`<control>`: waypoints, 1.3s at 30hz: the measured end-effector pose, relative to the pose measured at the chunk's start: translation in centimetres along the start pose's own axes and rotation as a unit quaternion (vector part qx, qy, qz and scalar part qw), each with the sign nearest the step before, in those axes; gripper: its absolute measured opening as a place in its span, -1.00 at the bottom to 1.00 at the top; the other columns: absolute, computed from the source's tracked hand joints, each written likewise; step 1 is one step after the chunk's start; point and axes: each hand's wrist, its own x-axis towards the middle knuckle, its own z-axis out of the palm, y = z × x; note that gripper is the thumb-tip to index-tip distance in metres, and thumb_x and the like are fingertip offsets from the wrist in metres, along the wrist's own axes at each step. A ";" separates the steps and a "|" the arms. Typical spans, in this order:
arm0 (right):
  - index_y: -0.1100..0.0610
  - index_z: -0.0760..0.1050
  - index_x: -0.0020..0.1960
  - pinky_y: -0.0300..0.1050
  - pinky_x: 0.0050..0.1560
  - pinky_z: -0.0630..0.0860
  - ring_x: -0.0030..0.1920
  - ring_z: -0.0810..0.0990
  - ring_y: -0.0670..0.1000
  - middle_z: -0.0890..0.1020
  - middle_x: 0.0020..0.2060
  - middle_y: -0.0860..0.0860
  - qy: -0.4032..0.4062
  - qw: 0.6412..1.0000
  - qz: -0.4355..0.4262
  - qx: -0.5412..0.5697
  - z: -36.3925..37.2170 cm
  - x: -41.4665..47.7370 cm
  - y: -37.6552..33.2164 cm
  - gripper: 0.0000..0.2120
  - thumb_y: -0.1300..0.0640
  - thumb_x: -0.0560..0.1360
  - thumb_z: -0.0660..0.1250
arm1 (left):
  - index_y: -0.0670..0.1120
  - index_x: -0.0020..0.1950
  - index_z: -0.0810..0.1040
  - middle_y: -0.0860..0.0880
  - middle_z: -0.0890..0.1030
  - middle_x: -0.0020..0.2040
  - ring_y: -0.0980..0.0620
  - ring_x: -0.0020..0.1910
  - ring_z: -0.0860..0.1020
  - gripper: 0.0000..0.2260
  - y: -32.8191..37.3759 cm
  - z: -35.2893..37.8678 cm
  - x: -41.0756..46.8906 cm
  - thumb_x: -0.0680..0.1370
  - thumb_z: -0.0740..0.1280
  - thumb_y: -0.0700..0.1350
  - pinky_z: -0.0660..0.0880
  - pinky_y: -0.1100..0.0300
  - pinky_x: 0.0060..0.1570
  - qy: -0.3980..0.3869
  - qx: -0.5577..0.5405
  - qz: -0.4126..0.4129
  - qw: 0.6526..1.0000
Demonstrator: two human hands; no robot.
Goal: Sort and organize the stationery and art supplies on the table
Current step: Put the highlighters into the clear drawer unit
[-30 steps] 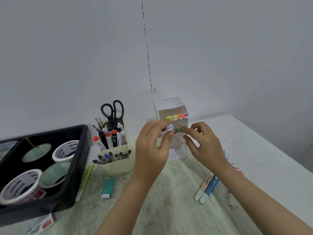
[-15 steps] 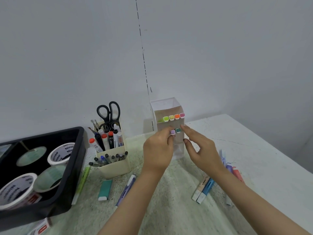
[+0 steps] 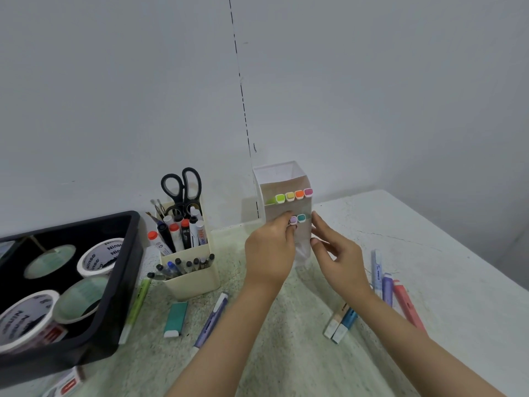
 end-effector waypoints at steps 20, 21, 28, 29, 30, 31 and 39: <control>0.03 0.52 0.25 -0.41 0.00 0.49 -0.06 0.59 -0.33 0.64 -0.01 -0.14 0.017 0.998 0.044 0.043 -0.5 1.0 -1.0 -0.70 0.22 0.54 0.31 | 0.11 0.14 0.63 0.06 0.69 -0.11 0.09 -0.20 0.58 -0.80 1.4 -1.2 0.0 0.58 0.27 0.03 0.53 0.19 -0.20 -0.087 -0.108 -0.119 0.983; 0.03 0.54 0.23 -0.33 0.07 0.53 -0.02 0.60 -0.28 0.65 0.02 -0.10 0.027 0.996 0.057 0.064 -0.4 1.3 -1.1 -0.72 0.18 0.53 0.33 | 0.11 0.15 0.62 0.04 0.69 -0.11 0.06 -0.20 0.59 -0.79 1.4 -1.2 0.1 0.59 0.25 0.03 0.52 0.18 -0.19 -0.090 -0.098 -0.123 0.983; 0.15 0.57 0.20 0.00 0.24 0.50 0.12 0.61 -0.10 0.67 0.05 0.01 0.014 0.988 0.103 0.114 -0.2 2.9 -1.4 -0.71 0.16 0.49 0.38 | 0.08 0.11 0.64 0.01 0.68 -0.20 0.15 -0.32 0.48 -0.79 1.4 -1.2 0.0 0.57 0.27 0.08 0.30 0.44 -0.35 -0.085 -0.066 -0.114 0.988; 0.15 0.58 0.20 0.04 0.23 0.50 0.12 0.62 -0.08 0.67 0.04 0.01 0.013 0.988 0.105 0.116 -0.2 3.0 -1.3 -0.71 0.16 0.49 0.38 | 0.08 0.10 0.65 0.02 0.68 -0.20 0.16 -0.33 0.48 -0.79 1.3 -1.2 0.0 0.56 0.28 0.08 0.32 0.44 -0.34 -0.083 -0.073 -0.115 0.987; 0.15 0.58 0.20 0.08 0.22 0.51 0.11 0.62 -0.06 0.68 0.03 0.01 0.012 0.987 0.108 0.117 -0.3 3.0 -1.2 -0.71 0.15 0.49 0.38 | 0.08 0.10 0.65 0.02 0.68 -0.19 0.15 -0.32 0.50 -0.79 1.2 -1.1 0.0 0.56 0.29 0.08 0.34 0.42 -0.33 -0.081 -0.081 -0.117 0.986; 0.15 0.58 0.20 0.10 0.21 0.51 0.11 0.63 -0.05 0.68 0.02 0.02 0.012 0.987 0.111 0.118 -0.3 3.1 -1.1 -0.71 0.15 0.49 0.38 | 0.08 0.10 0.65 0.02 0.69 -0.19 0.14 -0.30 0.52 -0.79 1.1 -1.1 0.0 0.55 0.30 0.07 0.36 0.39 -0.32 -0.079 -0.088 -0.120 0.986; 0.17 0.60 0.16 0.12 0.19 0.52 0.08 0.64 -0.01 0.69 -0.01 0.05 0.023 0.982 0.124 0.140 -0.1 3.1 -1.2 -0.74 0.18 0.47 0.40 | 0.09 0.13 0.64 0.08 0.69 -0.08 0.20 -0.21 0.55 -0.78 0.9 -0.9 -0.3 0.55 0.30 0.08 0.42 0.39 -0.26 -0.076 -0.109 -0.125 0.983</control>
